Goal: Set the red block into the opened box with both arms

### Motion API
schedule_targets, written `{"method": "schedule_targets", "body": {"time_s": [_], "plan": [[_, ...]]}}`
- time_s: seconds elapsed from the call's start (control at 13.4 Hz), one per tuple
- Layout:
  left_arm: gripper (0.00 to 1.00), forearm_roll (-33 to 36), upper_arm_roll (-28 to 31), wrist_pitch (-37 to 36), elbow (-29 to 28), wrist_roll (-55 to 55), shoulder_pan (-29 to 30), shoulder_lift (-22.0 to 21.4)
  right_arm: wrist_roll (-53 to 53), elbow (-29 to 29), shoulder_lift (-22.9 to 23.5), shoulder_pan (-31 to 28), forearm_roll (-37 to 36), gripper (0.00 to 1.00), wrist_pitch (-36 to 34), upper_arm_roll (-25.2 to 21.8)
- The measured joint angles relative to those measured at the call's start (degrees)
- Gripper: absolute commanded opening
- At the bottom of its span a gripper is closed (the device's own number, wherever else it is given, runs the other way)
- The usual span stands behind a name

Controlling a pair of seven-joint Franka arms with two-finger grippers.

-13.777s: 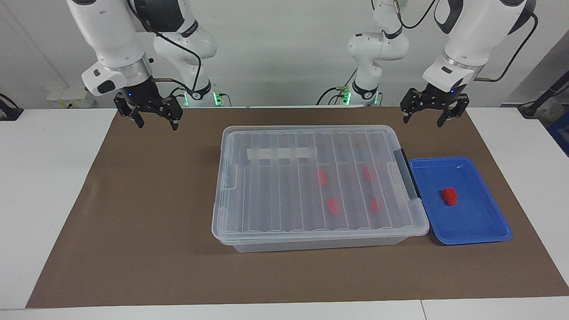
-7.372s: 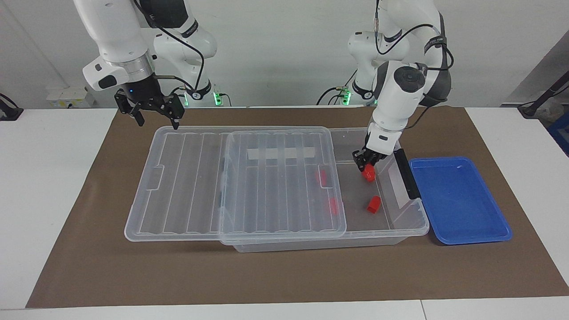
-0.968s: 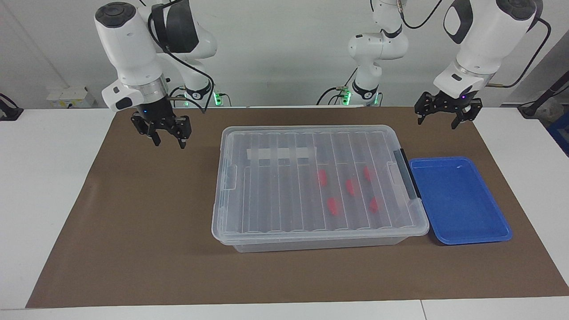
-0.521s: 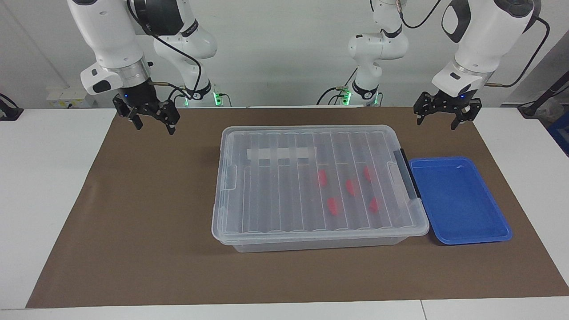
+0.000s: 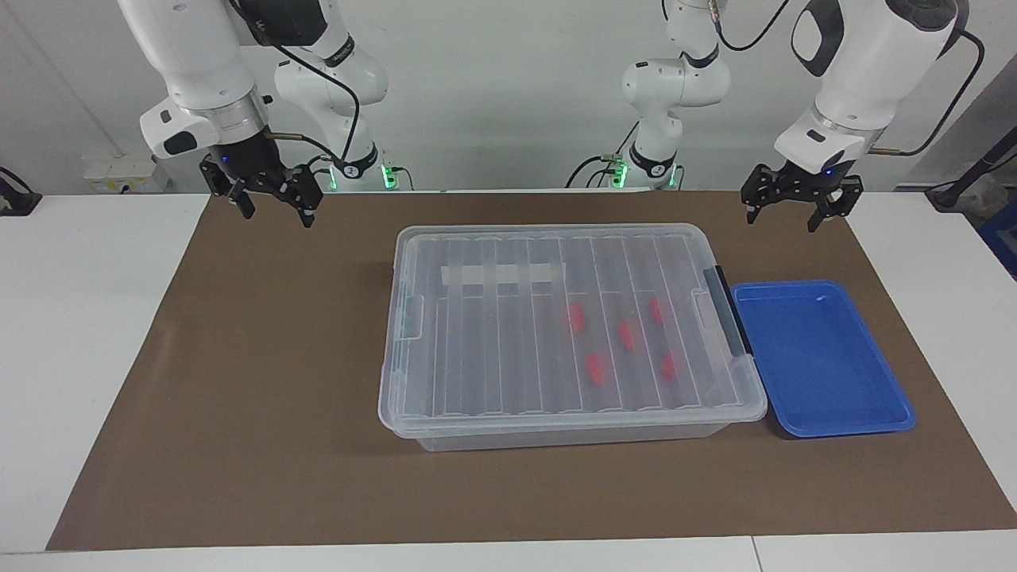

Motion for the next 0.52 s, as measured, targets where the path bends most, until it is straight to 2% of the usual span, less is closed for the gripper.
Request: {"method": "schedule_targets", "body": {"time_s": [0.52], "plan": [[1.0, 0.0, 0.0, 0.0, 0.0, 0.0, 0.0, 0.0, -2.46, -0.24, 0.0, 0.13, 0.0, 1.0, -0.18, 0.01]]}}
